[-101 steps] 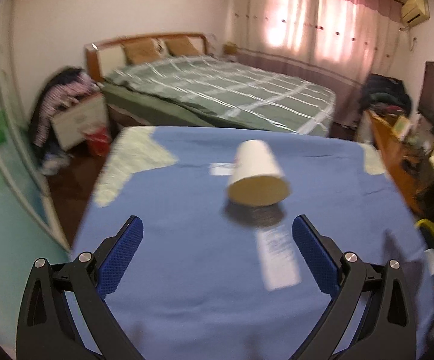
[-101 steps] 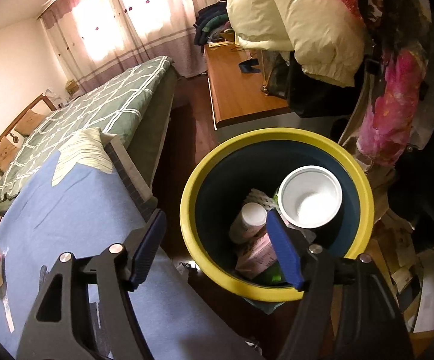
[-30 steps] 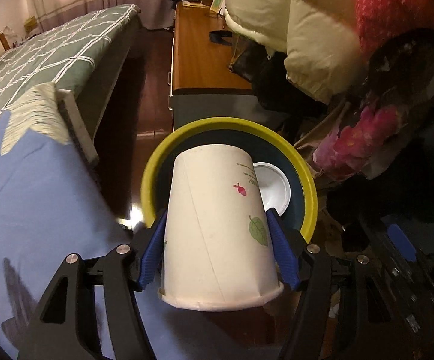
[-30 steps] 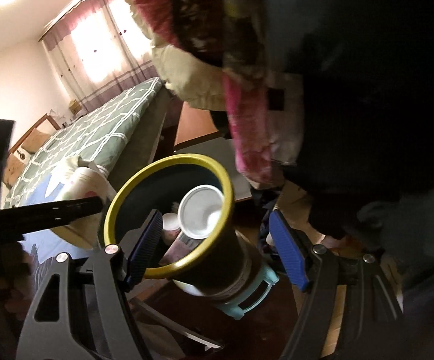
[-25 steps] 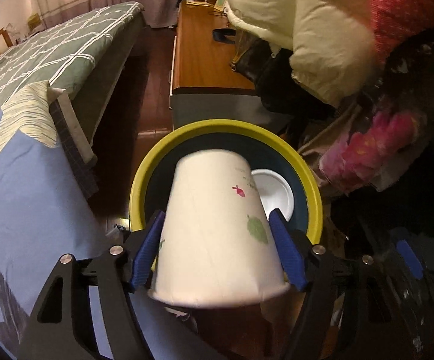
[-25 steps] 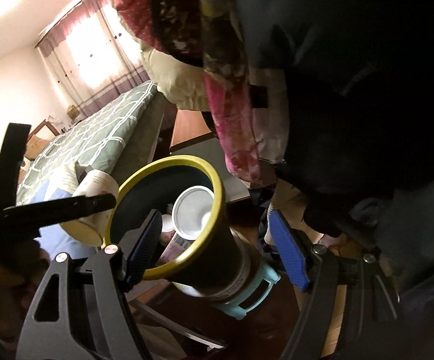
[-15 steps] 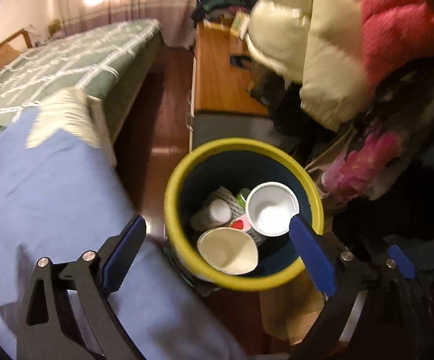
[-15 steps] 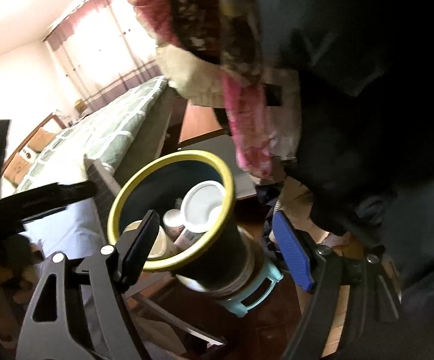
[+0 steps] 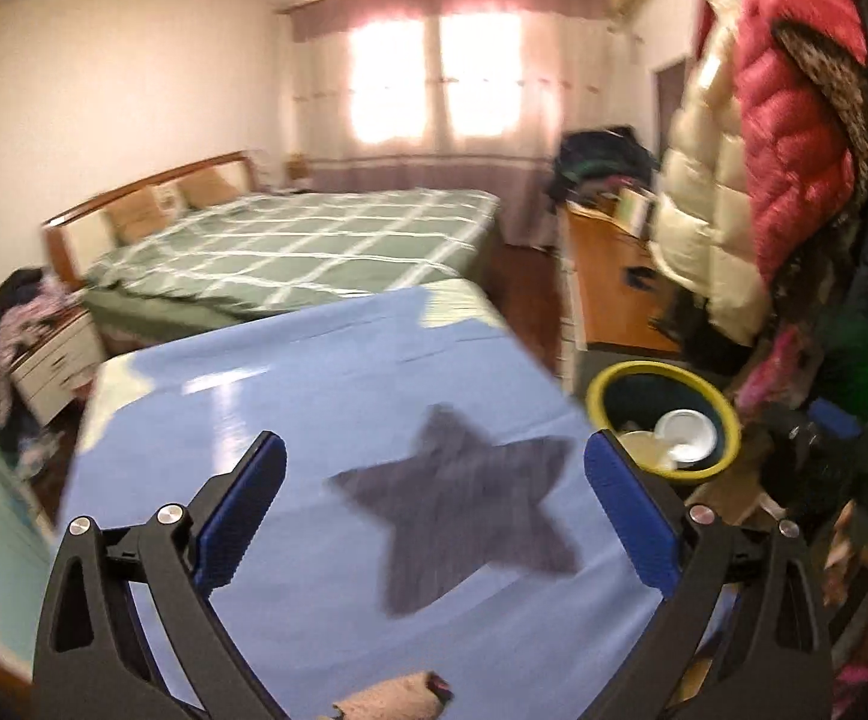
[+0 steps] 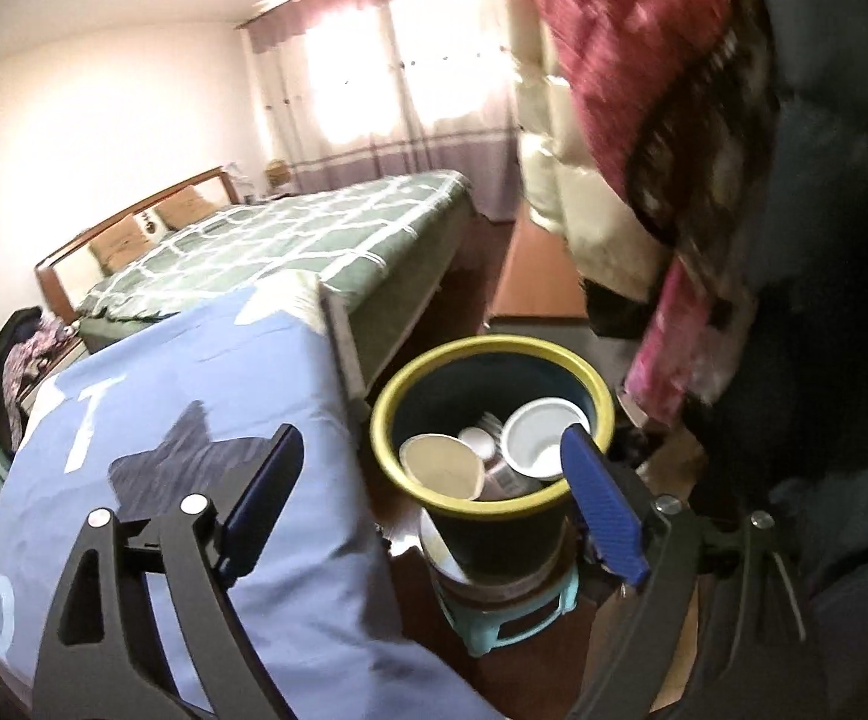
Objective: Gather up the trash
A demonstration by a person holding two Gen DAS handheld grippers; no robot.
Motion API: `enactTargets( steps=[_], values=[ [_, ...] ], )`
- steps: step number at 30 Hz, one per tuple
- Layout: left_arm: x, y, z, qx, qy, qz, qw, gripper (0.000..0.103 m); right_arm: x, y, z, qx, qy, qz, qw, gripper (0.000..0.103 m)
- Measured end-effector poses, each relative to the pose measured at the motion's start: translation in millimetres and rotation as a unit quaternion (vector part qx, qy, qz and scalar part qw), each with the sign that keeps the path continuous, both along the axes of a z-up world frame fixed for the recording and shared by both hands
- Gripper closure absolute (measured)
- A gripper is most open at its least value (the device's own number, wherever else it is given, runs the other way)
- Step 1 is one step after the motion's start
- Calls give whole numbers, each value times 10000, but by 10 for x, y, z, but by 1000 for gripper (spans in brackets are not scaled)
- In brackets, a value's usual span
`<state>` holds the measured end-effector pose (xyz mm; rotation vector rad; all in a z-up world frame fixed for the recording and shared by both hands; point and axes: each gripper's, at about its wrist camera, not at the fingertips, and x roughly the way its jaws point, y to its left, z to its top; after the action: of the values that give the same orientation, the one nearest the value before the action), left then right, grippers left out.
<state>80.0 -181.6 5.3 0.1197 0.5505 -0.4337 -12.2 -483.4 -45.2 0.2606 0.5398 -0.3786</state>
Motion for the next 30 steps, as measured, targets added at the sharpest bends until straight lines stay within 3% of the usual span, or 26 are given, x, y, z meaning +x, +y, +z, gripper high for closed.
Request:
enactTargets(
  steps=[7,10,30],
  values=[
    [-357,1086,16,-529,-168,1074,9927,5,-91,380,170,-389,-69,232,9989,16],
    [-447,1338,7,-651,-238,1337,9886,5,-91,491,194,-469,-85,314,9984,16],
    [-396,1236,-52,-554,-202,1335,9893,5,-53,578,182,-458,-92,420,9980,14]
  ],
)
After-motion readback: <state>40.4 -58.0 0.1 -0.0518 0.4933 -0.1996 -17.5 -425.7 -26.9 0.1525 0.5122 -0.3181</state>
